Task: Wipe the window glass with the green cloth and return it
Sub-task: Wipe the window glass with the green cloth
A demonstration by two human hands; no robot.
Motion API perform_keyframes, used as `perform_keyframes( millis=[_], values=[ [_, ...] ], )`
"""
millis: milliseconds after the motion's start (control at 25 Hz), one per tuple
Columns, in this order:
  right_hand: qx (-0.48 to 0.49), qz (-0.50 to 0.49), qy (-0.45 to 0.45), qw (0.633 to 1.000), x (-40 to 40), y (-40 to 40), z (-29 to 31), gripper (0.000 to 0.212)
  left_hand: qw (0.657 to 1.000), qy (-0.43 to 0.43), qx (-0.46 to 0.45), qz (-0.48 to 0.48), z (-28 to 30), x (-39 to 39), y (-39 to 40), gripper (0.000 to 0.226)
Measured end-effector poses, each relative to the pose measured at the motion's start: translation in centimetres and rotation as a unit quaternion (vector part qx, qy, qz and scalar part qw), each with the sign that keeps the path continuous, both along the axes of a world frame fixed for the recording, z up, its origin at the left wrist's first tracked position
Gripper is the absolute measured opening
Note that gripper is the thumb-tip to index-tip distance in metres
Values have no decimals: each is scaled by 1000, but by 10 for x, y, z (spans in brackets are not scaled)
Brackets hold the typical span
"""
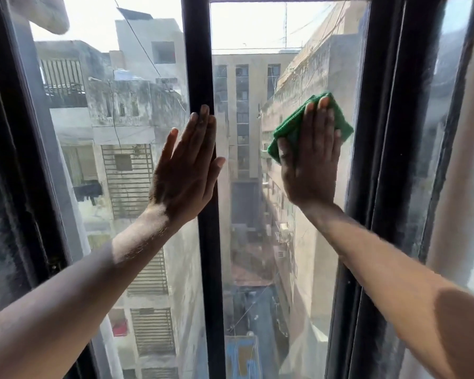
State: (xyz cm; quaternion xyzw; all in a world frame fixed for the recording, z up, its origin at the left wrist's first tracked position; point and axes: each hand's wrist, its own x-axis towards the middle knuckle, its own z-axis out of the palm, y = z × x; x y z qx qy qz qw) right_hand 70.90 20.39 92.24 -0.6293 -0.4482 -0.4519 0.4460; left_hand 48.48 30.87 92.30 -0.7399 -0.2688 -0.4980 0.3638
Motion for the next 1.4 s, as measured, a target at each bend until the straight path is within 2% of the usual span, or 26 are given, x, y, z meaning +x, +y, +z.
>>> perform_keyframes(
  millis=[40,80,160,240,280,360,440,480,520,560,640,720,760,800,960,1000,1040,1080,1120,1200,1240,1280,1320,1360,1400],
  values=[
    [6,0,16,1000,-8,4,-16,79,1000,-1,-3,-3,1,-1,0,67],
    [-37,0,-29,999,-10,6,-53,78,1000,-3,-1,-6,0,0,0,67],
    [-178,8,-197,964,-21,-9,-137,75,1000,-4,9,-5,-2,1,0,67],
    [-221,-3,-284,933,-3,-22,-160,78,1000,-10,14,-4,-1,1,-2,67],
    [-203,-4,-264,943,5,-19,-143,81,1000,-10,11,-10,-1,-1,-3,67],
    [-89,-7,-98,991,8,-5,-68,83,1000,-8,2,-18,-2,-1,-3,67],
    [55,-20,77,995,-1,10,7,83,1000,-12,2,-16,-3,0,-2,66],
    [98,-29,117,988,-9,17,15,82,1000,-16,3,-19,-3,2,-2,66],
    [103,-36,122,987,-19,20,-1,81,1000,-20,3,-21,-3,3,-3,66],
    [66,-31,98,993,-24,20,-43,82,999,-23,4,-21,-4,3,-3,66],
    [-73,-25,22,997,-35,2,-163,85,999,-25,10,-21,-5,4,-2,66],
    [-145,-35,-50,988,-27,-20,-238,88,999,-23,10,-24,-3,3,0,66],
    [-161,-34,-67,984,-14,-22,-231,89,999,-22,10,-26,-3,2,0,67],
    [-159,-22,-82,984,-5,-16,-196,90,999,-21,10,-27,-4,1,0,67],
    [-19,-13,-95,995,-18,16,56,86,999,-31,-1,-38,-5,7,-1,67],
    [20,-38,-78,996,-31,21,92,83,998,-37,-1,-41,-6,8,0,66],
    [45,-50,-57,996,-40,27,98,80,998,-43,1,-44,-6,10,0,65],
    [31,-45,-71,996,-45,32,77,78,998,-49,2,-44,-7,10,1,65],
    [-31,-39,-116,992,-49,31,32,77,997,-59,1,-45,-8,11,0,64],
    [-186,-29,-261,947,-39,6,-72,77,997,-66,-4,-50,-8,13,-2,64],
    [-233,-37,-323,917,-21,-12,-101,76,997,-61,-7,-54,-8,12,-3,65],
    [-245,-39,-347,905,3,-22,-109,76,997,-55,-11,-58,-8,11,-5,65],
    [-230,-40,-323,917,23,-27,-102,76,997,-52,-16,-59,-7,10,-6,65],
    [-180,-38,-242,953,36,-27,-87,76,997,-50,-20,-58,-6,8,-7,65],
    [-106,-38,-122,986,39,-23,-71,77,997,-47,-20,-57,-6,7,-7,65]
  ],
)
